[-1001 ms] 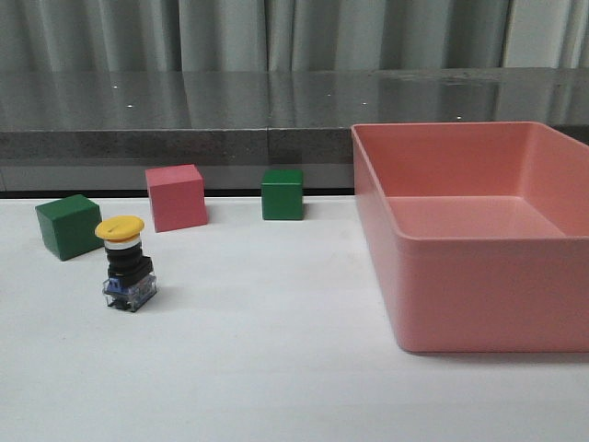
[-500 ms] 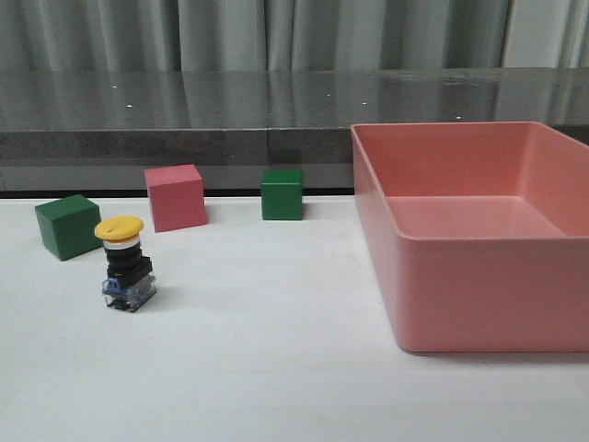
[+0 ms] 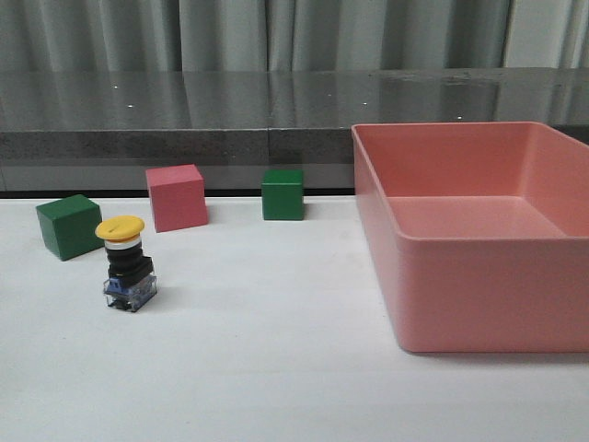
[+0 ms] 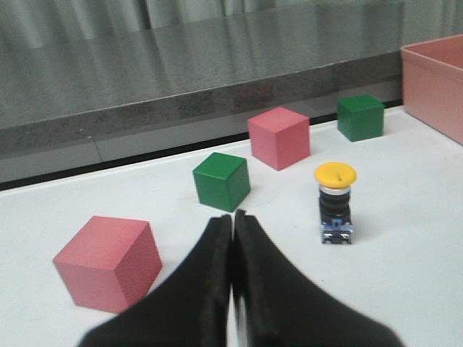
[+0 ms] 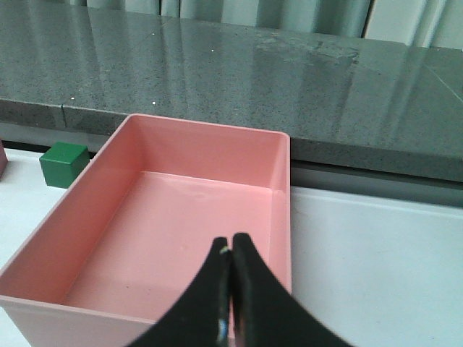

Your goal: Place and stand button with both arms

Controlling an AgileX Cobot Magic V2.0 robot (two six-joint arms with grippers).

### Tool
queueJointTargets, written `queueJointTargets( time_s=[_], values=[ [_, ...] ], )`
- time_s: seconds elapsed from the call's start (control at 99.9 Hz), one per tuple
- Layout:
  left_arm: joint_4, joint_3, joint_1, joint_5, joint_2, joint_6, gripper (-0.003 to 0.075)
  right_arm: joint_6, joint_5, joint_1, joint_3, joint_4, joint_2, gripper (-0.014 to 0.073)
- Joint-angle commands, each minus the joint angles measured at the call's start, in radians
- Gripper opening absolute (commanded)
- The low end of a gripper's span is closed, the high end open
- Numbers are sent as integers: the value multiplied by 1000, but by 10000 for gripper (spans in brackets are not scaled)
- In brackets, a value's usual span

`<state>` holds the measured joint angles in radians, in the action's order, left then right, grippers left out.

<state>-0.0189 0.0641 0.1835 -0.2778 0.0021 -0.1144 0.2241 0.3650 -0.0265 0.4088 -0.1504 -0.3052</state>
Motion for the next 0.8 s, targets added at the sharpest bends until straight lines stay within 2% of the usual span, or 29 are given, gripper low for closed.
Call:
queueJointTargets(
  time_s=[0.0, 0.25, 0.79],
  values=[
    [-38, -3, -43, 122, -15, 81, -20, 1, -81, 4, 26, -7, -7, -61],
    [-69, -111, -115, 311, -37, 105, -20, 1, -81, 4, 26, -7, -7, -61],
    [-74, -109, -115, 315, -37, 105, -19, 1, -81, 4, 26, -7, -7, -61]
  ],
)
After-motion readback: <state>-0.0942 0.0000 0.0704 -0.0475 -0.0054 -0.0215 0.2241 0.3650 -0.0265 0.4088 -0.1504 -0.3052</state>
